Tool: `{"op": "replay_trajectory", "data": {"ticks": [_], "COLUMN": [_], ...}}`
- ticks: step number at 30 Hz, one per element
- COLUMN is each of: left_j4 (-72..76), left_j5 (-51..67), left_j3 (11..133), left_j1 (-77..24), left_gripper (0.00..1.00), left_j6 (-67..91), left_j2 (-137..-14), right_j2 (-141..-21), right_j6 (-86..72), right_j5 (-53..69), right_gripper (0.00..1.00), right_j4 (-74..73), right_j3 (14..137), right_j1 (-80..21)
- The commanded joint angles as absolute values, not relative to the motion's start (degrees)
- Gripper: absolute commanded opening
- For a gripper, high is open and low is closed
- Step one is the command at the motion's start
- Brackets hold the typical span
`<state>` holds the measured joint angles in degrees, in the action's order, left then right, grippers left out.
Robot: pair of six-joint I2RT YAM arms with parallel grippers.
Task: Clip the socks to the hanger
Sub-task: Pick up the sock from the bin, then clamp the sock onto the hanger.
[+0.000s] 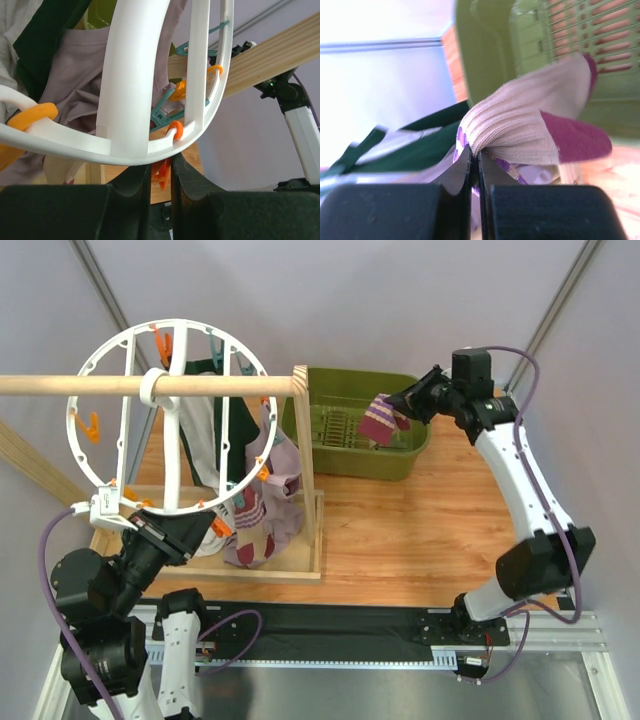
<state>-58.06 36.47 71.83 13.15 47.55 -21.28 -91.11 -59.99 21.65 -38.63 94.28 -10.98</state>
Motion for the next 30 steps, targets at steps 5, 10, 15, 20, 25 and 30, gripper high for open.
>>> {"op": "replay_trajectory", "data": {"ticks": [5, 10, 15, 20, 25, 30], "left_j4": [-68.12, -67.67, -67.85, -68.64, -67.85, -67.68], "left_j5": [37.44, 37.53, 37.62, 35.34, 35.07, 34.63], "left_j3": [71.54, 71.81, 72.95, 75.49, 78.66, 79.37], "left_j1": [13.18, 13.1, 13.1, 13.1, 13.18, 13.1], "left_gripper": [0.0, 0.0, 0.0, 0.0, 0.0, 0.0], "left_j6": [49.92, 51.15, 51.15, 49.22, 48.87, 48.51], "left_j2": [-19.43, -18.9, -19.25, -21.08, -23.46, -24.52], "right_j2": [-76.48, -64.79, -58.36, -54.5, -52.91, -52.3], "right_j6": [-58.98, -60.29, -58.89, -62.39, -66.88, -72.58], "right_j5": [21.28, 19.43, 14.68, 19.68, 23.47, 18.91], "right_gripper": [0.0, 0.0, 0.0, 0.0, 0.0, 0.0], "right_j4": [-42.96, -45.52, -50.0, -48.53, -43.95, -37.98], "right_j3": [84.83, 75.69, 73.91, 69.62, 68.11, 69.26], "right_j1": [-15.46, -19.94, -30.21, -34.45, -40.68, -46.83]}}
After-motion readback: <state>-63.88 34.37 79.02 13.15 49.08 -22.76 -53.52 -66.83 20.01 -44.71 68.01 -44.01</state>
